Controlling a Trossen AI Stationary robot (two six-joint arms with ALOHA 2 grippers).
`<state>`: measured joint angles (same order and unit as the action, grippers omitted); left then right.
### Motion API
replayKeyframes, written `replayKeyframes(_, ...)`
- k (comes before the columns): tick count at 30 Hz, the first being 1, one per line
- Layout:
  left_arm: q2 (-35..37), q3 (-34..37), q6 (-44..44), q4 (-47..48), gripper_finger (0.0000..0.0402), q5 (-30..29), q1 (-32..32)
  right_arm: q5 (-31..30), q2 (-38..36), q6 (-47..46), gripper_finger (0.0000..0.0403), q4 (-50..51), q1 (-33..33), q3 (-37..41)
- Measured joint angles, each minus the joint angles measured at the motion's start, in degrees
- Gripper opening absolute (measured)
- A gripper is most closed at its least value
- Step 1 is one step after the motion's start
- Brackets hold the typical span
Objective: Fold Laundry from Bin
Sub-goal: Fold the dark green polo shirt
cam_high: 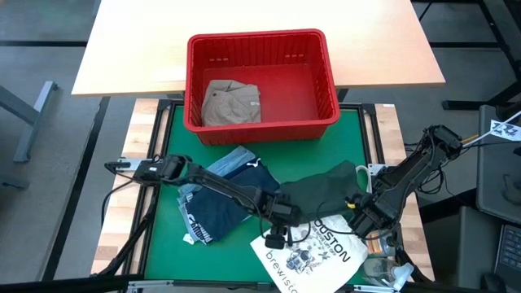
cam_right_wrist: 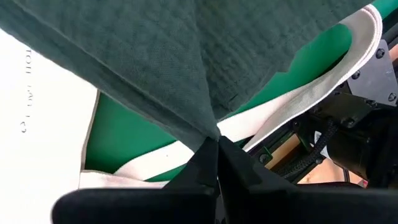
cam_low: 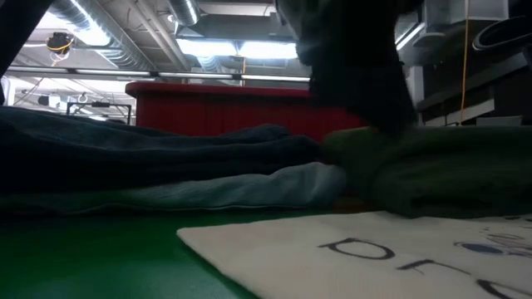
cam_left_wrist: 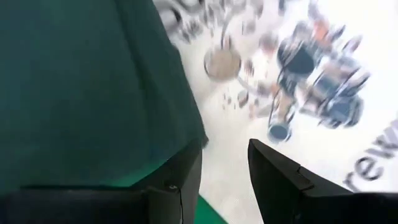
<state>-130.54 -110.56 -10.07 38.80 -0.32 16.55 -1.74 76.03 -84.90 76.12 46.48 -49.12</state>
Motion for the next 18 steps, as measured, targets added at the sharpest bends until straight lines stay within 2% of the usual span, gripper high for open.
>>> replayKeyframes(6,1.4,-0.2,0.0,0.3,0.0125,-4.4,-1.0,0.0,0.0,0.0,0.0007,-0.1,0.0,0.0)
replayKeyframes(15,0.8,-0.1,0.1,0.1,0.0125,-4.8,-1.1,-0.1,0.0,0.8,0.0008,-0.1,0.0,0.0)
replayKeyframes(18,0.8,-0.1,0.1,0.0,0.0125,-4.9,-1.4,1.0,0.0,1.3,0.0020,0.2,0.0,0.0)
